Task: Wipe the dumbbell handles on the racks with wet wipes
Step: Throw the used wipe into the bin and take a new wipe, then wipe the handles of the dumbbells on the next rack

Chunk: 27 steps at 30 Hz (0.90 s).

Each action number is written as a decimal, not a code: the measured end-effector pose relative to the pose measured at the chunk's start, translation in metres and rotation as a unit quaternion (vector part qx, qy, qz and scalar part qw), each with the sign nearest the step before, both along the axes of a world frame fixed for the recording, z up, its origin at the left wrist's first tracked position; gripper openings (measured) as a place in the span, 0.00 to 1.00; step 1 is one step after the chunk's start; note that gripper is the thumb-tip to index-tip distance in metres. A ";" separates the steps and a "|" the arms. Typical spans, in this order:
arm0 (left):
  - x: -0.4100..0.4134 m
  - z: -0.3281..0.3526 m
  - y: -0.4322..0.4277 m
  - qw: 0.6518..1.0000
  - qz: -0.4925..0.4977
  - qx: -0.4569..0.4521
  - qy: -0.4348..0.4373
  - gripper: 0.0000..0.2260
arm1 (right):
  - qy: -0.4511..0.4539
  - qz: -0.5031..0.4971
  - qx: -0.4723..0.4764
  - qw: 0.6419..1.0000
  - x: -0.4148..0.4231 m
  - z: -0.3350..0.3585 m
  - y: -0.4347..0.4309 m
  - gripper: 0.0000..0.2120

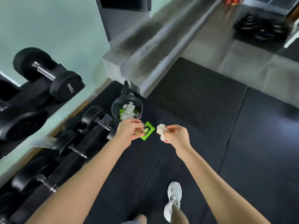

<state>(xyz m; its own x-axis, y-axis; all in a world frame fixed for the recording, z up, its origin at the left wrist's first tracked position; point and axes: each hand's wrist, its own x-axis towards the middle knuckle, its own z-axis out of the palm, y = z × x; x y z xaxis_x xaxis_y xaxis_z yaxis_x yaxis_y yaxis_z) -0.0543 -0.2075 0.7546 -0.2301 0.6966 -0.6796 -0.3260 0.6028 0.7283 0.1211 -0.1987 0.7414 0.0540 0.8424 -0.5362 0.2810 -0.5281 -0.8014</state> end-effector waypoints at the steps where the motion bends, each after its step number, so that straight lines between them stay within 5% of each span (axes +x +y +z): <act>1: 0.000 -0.008 0.018 1.000 0.028 -0.004 -0.002 0.05 | 0.006 0.013 -0.007 1.000 0.002 -0.010 0.025 0.06; 12: -0.054 -0.139 0.153 0.968 0.222 -0.082 0.083 0.04 | -0.022 0.120 -0.122 0.985 -0.084 -0.157 0.240 0.04; 17: -0.087 -0.207 0.207 0.962 0.223 -0.110 0.116 0.04 | -0.052 0.138 -0.185 0.972 -0.151 -0.237 0.299 0.20; 21: -0.108 -0.266 0.246 0.955 0.240 -0.123 0.121 0.04 | -0.064 0.183 -0.208 0.959 -0.189 -0.306 0.340 0.17; 23: -0.115 -0.297 0.263 0.952 0.257 -0.128 0.107 0.05 | -0.067 0.205 -0.211 0.954 -0.203 -0.339 0.355 0.05; 27: -0.122 -0.355 0.292 0.942 0.290 -0.139 0.092 0.06 | -0.022 0.240 -0.208 0.948 -0.221 -0.402 0.388 0.16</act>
<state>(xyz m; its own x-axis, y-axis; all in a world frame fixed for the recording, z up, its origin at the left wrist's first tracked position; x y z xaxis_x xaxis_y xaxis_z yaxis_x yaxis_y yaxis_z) -0.1765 0.0844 0.3994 -0.6496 0.2179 -0.7284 -0.5425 0.5384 0.6449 -0.0997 0.1894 0.3393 -0.2517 0.4913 -0.8339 0.5979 -0.5986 -0.5331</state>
